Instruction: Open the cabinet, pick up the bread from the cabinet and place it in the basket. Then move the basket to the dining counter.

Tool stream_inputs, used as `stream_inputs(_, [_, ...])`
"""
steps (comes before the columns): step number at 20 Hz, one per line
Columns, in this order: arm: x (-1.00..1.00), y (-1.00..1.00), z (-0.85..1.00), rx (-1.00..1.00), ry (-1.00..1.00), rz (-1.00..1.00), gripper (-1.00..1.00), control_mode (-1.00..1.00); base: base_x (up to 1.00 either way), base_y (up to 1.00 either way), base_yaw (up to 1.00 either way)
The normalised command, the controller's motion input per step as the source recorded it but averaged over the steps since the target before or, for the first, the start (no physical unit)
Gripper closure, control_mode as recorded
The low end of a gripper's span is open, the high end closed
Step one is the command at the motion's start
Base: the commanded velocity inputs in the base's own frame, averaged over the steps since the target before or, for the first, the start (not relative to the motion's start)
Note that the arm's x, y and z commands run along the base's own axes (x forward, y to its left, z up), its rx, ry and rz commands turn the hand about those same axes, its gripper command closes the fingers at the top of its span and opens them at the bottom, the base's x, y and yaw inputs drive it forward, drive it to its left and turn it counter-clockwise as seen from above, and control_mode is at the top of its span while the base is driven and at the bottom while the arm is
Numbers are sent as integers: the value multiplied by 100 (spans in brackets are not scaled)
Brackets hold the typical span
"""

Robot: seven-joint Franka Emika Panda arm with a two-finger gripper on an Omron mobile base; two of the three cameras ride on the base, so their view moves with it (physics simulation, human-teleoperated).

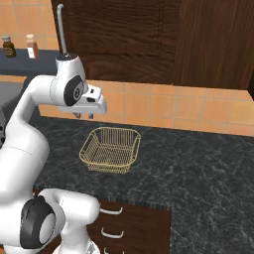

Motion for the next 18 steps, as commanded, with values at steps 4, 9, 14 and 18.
stream_inputs(4, [-48,7,0,0,0,7,-100,-100,0,0,0])
stream_inputs(9, [-61,2,25,0,-24,5,-100,-100,0,0,0])
stream_inputs(14, [-31,2,97,0,-48,0,-100,-100,0,0,0])
stream_inputs(18, [0,14,100,0,-17,0,-100,-100,0,0,0])
